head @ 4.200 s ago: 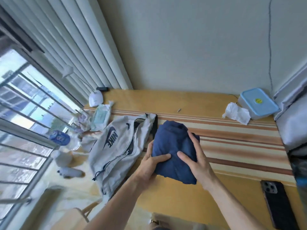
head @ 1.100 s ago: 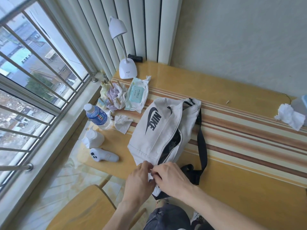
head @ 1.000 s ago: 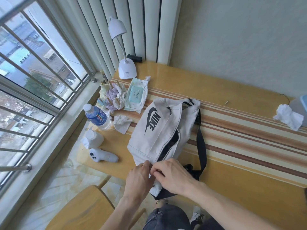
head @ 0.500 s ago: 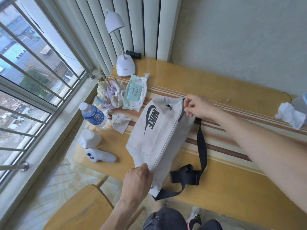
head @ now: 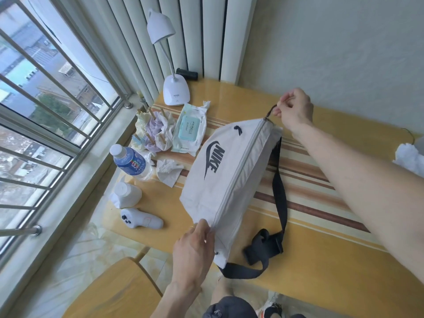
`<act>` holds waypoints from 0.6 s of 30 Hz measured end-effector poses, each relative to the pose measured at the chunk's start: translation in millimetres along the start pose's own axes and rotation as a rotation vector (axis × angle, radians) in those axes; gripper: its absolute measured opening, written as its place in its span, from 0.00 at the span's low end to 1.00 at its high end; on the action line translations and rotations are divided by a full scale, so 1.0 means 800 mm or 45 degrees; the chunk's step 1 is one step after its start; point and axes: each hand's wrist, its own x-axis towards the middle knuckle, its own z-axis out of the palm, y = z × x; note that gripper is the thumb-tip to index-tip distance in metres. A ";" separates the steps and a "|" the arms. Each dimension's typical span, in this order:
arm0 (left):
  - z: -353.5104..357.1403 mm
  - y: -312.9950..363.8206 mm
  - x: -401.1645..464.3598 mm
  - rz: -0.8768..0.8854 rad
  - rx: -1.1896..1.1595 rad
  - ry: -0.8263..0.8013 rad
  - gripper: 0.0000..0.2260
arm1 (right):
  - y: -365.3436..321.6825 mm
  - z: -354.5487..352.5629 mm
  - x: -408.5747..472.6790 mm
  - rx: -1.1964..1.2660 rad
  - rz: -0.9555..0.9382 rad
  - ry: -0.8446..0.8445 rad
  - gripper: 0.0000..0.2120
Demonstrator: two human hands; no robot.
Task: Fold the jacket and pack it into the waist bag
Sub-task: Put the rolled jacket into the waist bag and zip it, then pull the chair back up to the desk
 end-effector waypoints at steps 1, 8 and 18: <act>0.002 0.003 0.003 -0.005 -0.004 0.033 0.10 | -0.004 -0.002 -0.003 0.074 -0.001 0.017 0.08; 0.037 0.000 -0.007 -0.084 -0.018 -0.123 0.11 | 0.024 0.000 -0.118 -0.242 -0.022 -0.427 0.09; 0.040 -0.079 -0.179 -0.242 -0.027 -0.122 0.13 | 0.162 -0.057 -0.457 0.033 0.132 -0.600 0.06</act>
